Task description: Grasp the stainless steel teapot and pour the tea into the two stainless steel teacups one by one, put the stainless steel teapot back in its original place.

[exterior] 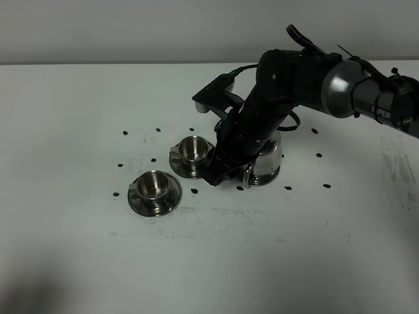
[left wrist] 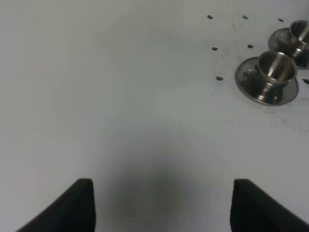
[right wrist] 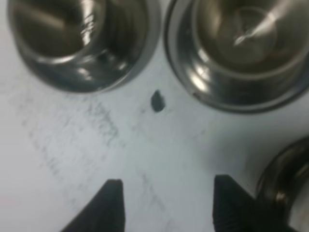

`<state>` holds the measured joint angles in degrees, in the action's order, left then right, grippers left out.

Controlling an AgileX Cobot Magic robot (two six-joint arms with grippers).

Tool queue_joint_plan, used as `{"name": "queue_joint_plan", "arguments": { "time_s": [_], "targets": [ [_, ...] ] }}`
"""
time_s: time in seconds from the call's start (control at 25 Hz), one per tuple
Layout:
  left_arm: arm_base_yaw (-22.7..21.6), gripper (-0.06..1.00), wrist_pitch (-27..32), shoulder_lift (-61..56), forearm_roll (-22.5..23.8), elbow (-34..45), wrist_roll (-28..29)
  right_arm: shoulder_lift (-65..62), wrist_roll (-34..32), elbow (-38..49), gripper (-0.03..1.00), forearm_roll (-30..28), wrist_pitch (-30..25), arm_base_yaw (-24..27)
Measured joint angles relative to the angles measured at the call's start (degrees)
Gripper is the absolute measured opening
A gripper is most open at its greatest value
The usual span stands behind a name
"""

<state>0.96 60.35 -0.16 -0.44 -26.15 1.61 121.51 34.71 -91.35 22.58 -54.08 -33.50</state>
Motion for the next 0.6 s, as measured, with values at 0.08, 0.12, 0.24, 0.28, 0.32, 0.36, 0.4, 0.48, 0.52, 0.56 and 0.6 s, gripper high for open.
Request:
{"name": "queue_joint_plan", "arguments": {
  "time_s": [0.08, 0.12, 0.24, 0.28, 0.32, 0.36, 0.4, 0.48, 0.52, 0.56, 0.6],
  "targets": [
    [0.0, 0.57, 0.0, 0.0, 0.0, 0.0, 0.0, -0.3, -0.8, 0.0, 0.41, -0.7, -2.2, 0.0],
    [0.0, 0.57, 0.0, 0.0, 0.0, 0.0, 0.0, -0.4, -1.3, 0.0, 0.41, -1.1, -2.8, 0.0],
    [0.0, 0.57, 0.0, 0.0, 0.0, 0.0, 0.0, -0.4, -3.0, 0.0, 0.41, -3.1, -3.8, 0.0],
    [0.0, 0.57, 0.0, 0.0, 0.0, 0.0, 0.0, -0.4, -3.8, 0.0, 0.41, -3.8, -3.8, 0.0],
    [0.0, 0.57, 0.0, 0.0, 0.0, 0.0, 0.0, -0.4, -4.5, 0.0, 0.41, -4.5, -3.9, 0.0],
    [0.0, 0.57, 0.0, 0.0, 0.0, 0.0, 0.0, -0.4, -5.3, 0.0, 0.41, -5.2, -3.9, 0.0],
    [0.0, 0.57, 0.0, 0.0, 0.0, 0.0, 0.0, -0.4, -6.5, 0.0, 0.41, -5.8, -3.9, 0.0],
    [0.0, 0.57, 0.0, 0.0, 0.0, 0.0, 0.0, -0.4, -9.1, 0.0, 0.41, -7.4, -4.3, 0.0],
    [0.0, 0.57, 0.0, 0.0, 0.0, 0.0, 0.0, -0.4, -10.0, 0.0, 0.41, -7.9, -4.7, 0.0],
    [0.0, 0.57, 0.0, 0.0, 0.0, 0.0, 0.0, -0.4, -10.9, 0.0, 0.41, -8.4, -5.2, 0.0],
    [0.0, 0.57, 0.0, 0.0, 0.0, 0.0, 0.0, -0.4, -11.6, 0.0, 0.41, -8.9, -5.8, 0.0]
  ]
}}
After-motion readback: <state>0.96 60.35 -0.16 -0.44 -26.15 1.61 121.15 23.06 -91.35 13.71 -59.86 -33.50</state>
